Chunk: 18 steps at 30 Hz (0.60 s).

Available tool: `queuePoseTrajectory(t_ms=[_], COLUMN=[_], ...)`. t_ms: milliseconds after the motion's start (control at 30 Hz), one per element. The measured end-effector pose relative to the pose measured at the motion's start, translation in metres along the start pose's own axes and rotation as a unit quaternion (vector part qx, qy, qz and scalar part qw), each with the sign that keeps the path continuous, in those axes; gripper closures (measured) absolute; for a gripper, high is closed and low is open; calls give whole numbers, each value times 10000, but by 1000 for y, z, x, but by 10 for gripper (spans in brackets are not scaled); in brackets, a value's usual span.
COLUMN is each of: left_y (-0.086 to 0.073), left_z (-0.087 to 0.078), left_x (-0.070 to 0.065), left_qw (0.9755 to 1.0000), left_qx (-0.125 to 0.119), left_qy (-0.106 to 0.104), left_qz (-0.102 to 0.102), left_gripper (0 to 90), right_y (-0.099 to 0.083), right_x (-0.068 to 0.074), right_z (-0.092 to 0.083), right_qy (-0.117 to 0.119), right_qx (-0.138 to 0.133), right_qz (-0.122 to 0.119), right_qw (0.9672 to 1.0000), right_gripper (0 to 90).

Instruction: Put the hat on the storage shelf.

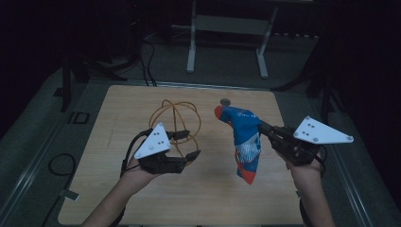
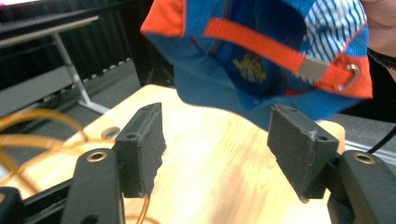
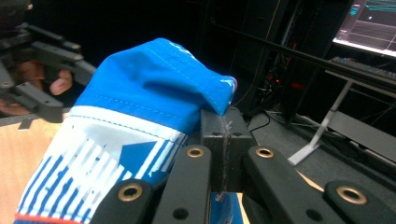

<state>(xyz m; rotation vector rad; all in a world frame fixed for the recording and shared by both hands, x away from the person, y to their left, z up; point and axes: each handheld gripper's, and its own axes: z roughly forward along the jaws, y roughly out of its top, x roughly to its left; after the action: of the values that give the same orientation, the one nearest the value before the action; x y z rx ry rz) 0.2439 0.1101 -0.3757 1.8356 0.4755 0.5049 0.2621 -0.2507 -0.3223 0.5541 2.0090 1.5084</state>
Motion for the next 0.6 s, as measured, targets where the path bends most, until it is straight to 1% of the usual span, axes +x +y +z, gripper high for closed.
queuePoseTrajectory(t_ms=[67, 100, 133, 167, 200, 267, 300, 400, 433, 500, 533, 600], left_y=[-6, -9, -9, -17, -20, -27, -31, -43, -46, -55, -59, -67], left_z=[-7, -11, -11, -17, -19, -22, -24, -29, -31, -35, -37, -41], left_x=[3, 4, 4, 5, 6, 6, 6, 7, 7, 7, 7, 7], left_qw=[9998, 9996, 9996, 9992, 9991, 9985, 9984, 9974, 9968, 9958, 9950, 9936], left_qx=[-5, -3, -3, 25, 55, 87, 86, 88, 111, 82, 118, 106], left_qy=[167, 205, 205, 318, 324, 432, 430, 567, 645, 774, 886, 1016], left_qz=[-114, -187, -187, -254, -284, -322, -368, -440, -454, -472, -453, -486], left_gripper=[314, 287, 274, 274, 244, 198, 168, 119, 89, 62, 42, 29], right_y=[3, 5, 5, 7, 11, 14, 17, 23, 25, 29, 30, 33], right_x=[-1, -1, -1, -2, -2, -3, -3, -1, 0, 1, 1, 2], right_z=[4, 6, 6, 8, 12, 17, 21, 33, 37, 45, 50, 58], right_qy=[-8, -12, -12, -3, -4, -18, 1, -10, -14, -16, 11, 27], right_qx=[-4, -7, -7, -13, -34, -50, -47, 3, 23, 62, 70, 88], right_qz=[-7, 0, 0, -10, -4, -12, -28, -107, -132, -174, -178, -194], right_qw=[10000, 10000, 10000, 10000, 10000, 10000, 10000, 9999, 9999, 9998, 9998, 9998], right_gripper=[900, 900, 900, 900, 900, 900, 900, 900, 900, 900, 900, 900])
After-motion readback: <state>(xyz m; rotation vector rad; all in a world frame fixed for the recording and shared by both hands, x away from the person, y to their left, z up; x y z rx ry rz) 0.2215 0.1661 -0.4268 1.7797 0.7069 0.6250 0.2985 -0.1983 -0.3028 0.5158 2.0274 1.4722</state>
